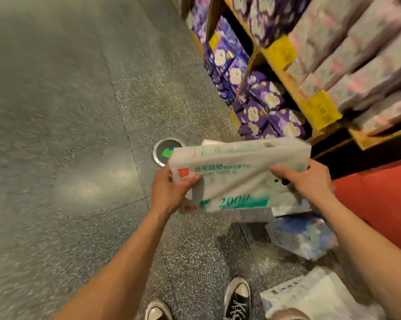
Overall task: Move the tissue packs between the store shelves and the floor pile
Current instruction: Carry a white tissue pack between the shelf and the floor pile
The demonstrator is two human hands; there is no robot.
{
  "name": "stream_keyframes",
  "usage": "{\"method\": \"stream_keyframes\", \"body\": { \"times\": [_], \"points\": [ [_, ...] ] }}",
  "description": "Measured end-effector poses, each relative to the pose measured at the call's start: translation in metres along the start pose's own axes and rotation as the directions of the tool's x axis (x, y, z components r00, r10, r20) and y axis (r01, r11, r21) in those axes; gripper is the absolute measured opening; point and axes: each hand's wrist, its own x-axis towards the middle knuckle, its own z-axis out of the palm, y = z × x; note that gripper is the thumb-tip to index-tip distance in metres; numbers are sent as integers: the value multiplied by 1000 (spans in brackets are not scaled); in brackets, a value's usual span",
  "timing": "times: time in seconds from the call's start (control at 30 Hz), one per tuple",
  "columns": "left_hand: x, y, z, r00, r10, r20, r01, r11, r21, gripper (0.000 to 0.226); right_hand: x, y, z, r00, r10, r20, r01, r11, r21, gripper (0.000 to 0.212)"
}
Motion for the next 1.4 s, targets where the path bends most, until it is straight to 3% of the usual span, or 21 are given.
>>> {"method": "stream_keyframes", "body": {
  "times": [0.2, 0.37, 0.43, 0.57, 0.63, 0.77, 0.87, 0.97, 1.1, 1.23, 1.4],
  "points": [
    [-81, 131, -169, 989, -9, -145, -12, 989, -146, 58, -107, -196, -23, 989, -117, 85, 117, 993, 6, 59],
    [-161, 199, -306, 956, -7, -294, -28, 993, -117, 87, -185, -333, -4, 948, -224, 226, 226, 974, 18, 76],
    [-186, 224, -355, 924, -22, -381, -17, 995, -97, 79, -210, -383, 14, 915, -252, 315, 262, 965, 12, 75],
    [-215, 266, -440, 851, -108, -513, 77, 994, -80, 56, -236, -466, 56, 819, -321, 476, 344, 938, 41, 94],
    [-219, 279, -474, 822, -134, -553, 107, 991, -81, 55, -252, -513, 72, 750, -372, 547, 392, 916, 85, 86],
    [-211, 299, -529, 763, -161, -626, 123, 987, -103, 40, -263, -592, 110, 623, -459, 634, 503, 855, 125, 50],
    [-189, 315, -564, 711, -157, -685, 111, 988, -111, 39, -258, -645, 145, 571, -476, 669, 513, 843, 162, 57],
    [-163, 327, -604, 648, -171, -743, 94, 985, -145, 40, -253, -705, 179, 524, -481, 703, 511, 838, 193, 42],
    [-131, 341, -659, 570, -194, -799, 13, 974, -227, 59, -245, -784, 231, 419, -512, 750, 592, 780, 202, 32],
    [-102, 355, -711, 557, -199, -806, -58, 959, -276, 38, -247, -854, 289, 338, -558, 758, 651, 721, 240, 18],
    [-56, 338, -790, 515, -195, -835, -109, 951, -289, 48, -248, -927, 382, 255, -552, 794, 702, 670, 240, 27]
  ]
}}
